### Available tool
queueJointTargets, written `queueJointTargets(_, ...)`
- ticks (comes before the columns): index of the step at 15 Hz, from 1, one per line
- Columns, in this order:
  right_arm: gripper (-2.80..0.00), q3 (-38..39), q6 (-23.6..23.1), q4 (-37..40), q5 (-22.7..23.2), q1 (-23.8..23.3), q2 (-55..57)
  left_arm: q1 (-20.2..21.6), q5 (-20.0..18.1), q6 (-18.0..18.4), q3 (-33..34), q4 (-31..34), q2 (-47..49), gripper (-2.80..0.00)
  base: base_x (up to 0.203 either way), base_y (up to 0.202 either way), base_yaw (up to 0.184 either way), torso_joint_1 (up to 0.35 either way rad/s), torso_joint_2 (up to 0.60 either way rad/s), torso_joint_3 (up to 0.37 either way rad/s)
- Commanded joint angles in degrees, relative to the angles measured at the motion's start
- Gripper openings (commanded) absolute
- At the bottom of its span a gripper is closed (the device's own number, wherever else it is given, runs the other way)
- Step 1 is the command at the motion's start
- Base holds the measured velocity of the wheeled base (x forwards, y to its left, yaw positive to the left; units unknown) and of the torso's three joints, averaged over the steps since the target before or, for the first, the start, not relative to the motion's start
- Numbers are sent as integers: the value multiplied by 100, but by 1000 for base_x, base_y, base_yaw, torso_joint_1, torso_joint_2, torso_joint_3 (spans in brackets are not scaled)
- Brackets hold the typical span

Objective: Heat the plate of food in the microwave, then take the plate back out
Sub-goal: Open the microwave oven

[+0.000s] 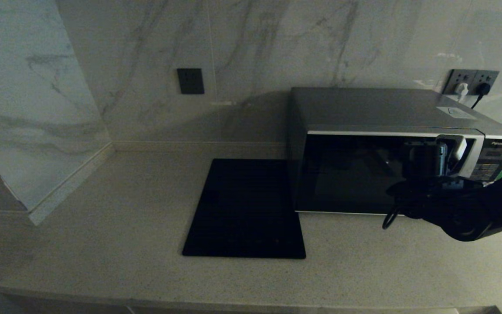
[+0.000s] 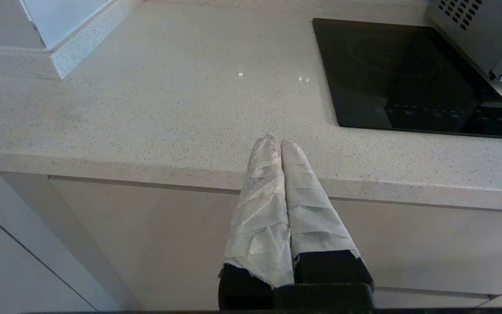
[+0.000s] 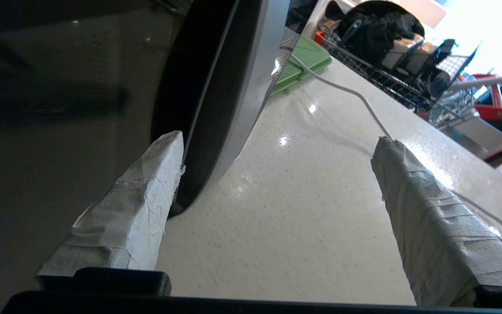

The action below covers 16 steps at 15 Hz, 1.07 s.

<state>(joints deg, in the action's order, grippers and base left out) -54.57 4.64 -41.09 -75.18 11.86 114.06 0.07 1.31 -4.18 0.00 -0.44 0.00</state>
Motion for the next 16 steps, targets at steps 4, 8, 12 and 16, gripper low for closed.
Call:
queueJointTargets(4, 0, -90, 2, -495, -40, -244, 478, 1, 1, -4, 0, 0, 0, -280, 0, 0, 0, 0, 0, 0)
queueJointTargets(8, 0, -45, -12, -679, -49, -402, 539, 1, 1, -4, 0, 0, 9, -280, 0, 0, 0, 0, 0, 0)
queueJointTargets(12, 0, 41, -16, -764, -49, -504, 496, 1, 1, -4, 0, 0, 8, -280, 0, 0, 0, 0, 0, 0)
queueJointTargets(16, 0, 26, -33, -875, -49, -615, 490, 1, 1, -4, 0, 0, 5, -280, 0, 0, 0, 0, 0, 0)
